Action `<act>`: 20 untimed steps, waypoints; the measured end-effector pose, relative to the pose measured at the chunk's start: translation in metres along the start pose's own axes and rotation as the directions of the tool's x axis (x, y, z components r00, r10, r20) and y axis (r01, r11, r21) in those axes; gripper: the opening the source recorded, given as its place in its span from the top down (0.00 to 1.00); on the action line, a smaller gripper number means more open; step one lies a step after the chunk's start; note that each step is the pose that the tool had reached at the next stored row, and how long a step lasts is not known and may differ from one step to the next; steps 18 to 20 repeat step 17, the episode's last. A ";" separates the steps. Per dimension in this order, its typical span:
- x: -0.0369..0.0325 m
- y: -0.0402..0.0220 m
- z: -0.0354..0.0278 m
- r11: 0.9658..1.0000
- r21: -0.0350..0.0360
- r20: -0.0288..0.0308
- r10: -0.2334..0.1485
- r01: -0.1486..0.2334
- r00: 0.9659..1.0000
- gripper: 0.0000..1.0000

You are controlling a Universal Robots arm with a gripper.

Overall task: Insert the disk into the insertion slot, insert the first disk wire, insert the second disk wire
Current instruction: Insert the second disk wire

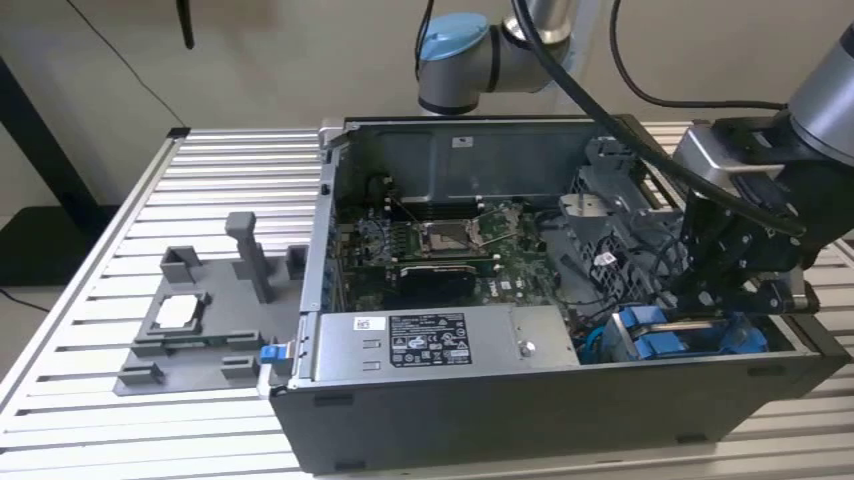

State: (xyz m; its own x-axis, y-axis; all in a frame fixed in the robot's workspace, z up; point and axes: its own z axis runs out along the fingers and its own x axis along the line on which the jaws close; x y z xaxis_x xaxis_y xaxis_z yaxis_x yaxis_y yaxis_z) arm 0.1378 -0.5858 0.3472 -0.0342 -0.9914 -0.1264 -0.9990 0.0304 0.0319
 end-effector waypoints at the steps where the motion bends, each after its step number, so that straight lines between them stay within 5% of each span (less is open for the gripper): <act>1: -0.0002 0.0000 -0.0016 1.000 0.000 0.000 0.000 0.000 1.000 0.76; 9: -0.0020 0.0004 -0.0152 1.000 0.003 0.000 0.000 0.000 1.000 0.76; 20: -0.0020 0.0005 -0.0159 1.000 0.003 0.000 0.000 0.000 1.000 0.76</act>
